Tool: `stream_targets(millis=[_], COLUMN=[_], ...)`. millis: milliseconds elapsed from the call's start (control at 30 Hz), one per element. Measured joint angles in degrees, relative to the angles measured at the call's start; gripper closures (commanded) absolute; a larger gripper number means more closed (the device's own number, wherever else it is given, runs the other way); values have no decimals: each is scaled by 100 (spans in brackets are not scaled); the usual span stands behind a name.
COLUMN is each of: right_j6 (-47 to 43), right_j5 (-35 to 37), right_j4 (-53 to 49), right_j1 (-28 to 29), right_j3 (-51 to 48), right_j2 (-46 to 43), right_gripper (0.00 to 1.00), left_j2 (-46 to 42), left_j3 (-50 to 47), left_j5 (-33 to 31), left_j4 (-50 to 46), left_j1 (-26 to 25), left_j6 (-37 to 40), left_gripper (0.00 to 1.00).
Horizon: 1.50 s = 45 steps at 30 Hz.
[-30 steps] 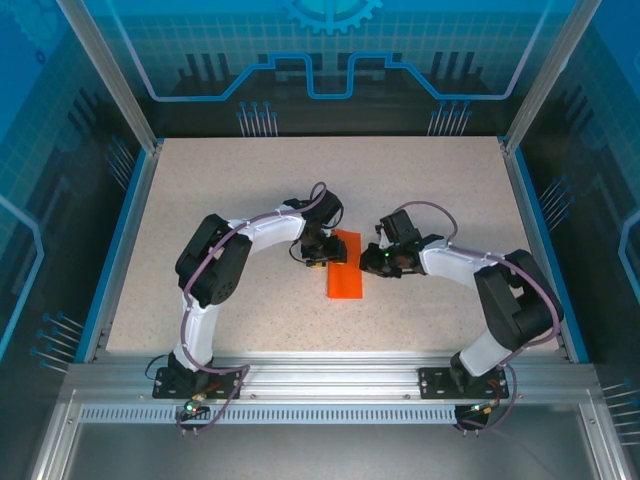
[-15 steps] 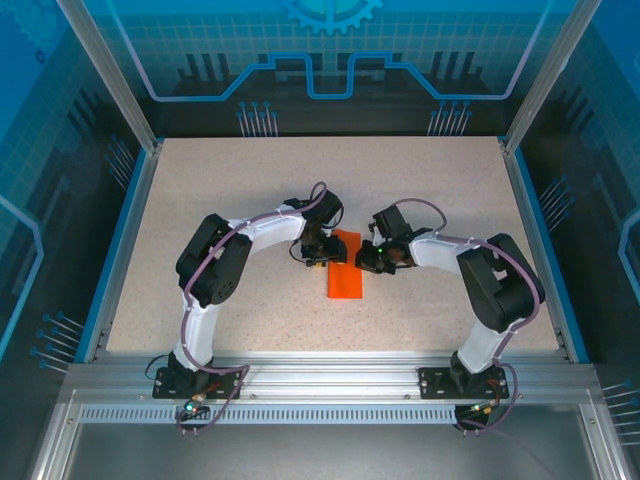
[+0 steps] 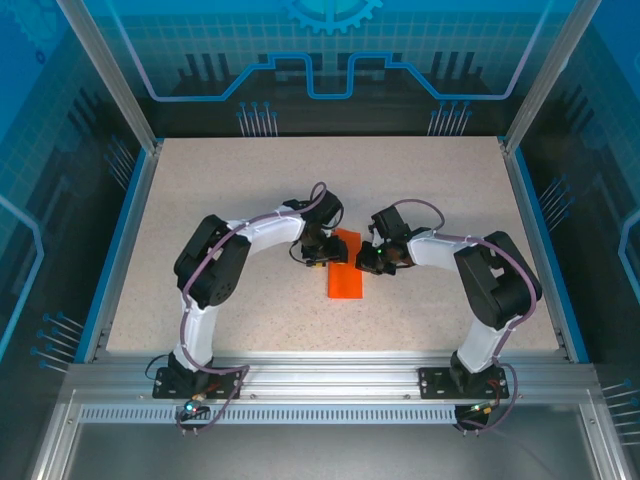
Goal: Fold a paper plane with a square sheet of paper (fold left side to right side)
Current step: Hold the square sheet of paper at the center of the table, then first fold the square sheet of paper in half at the center of the table.
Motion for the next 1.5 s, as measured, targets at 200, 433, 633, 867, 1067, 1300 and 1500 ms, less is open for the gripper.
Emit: stream_targets(millis=[200,433,633,867,1067,1300,1500], right_j6=[-20,-44,-44,-48,-68,-107,-151], right_j5=[44,63,72,151,155,170,173], right_j4=[-52,-63,-66,-81,-122,-142,-153], right_j1=[17,22,28,61,66,70,70], right_j3=[31,31,31,37,59,70,74], right_j2=[9,9,9,7,9,13,24], right_gripper=[90,90,90,90,90,91,91], left_j2=[-409,-1591,-1670,-1062,-756,-667,-533], left_j3=[-376,-922,-1071,-1075,-1080,-1167,-1425], left_j5=[-166,-402,116,669,695,610,590], left_j4=[396,774,1283,1628,1635,1665,1786], left_j1=[-210,-219,-219,-219,-219,-179,-90], left_j6=[52,190,286,297,306,315,313], left_gripper=[37,42,66,76,79,82,84])
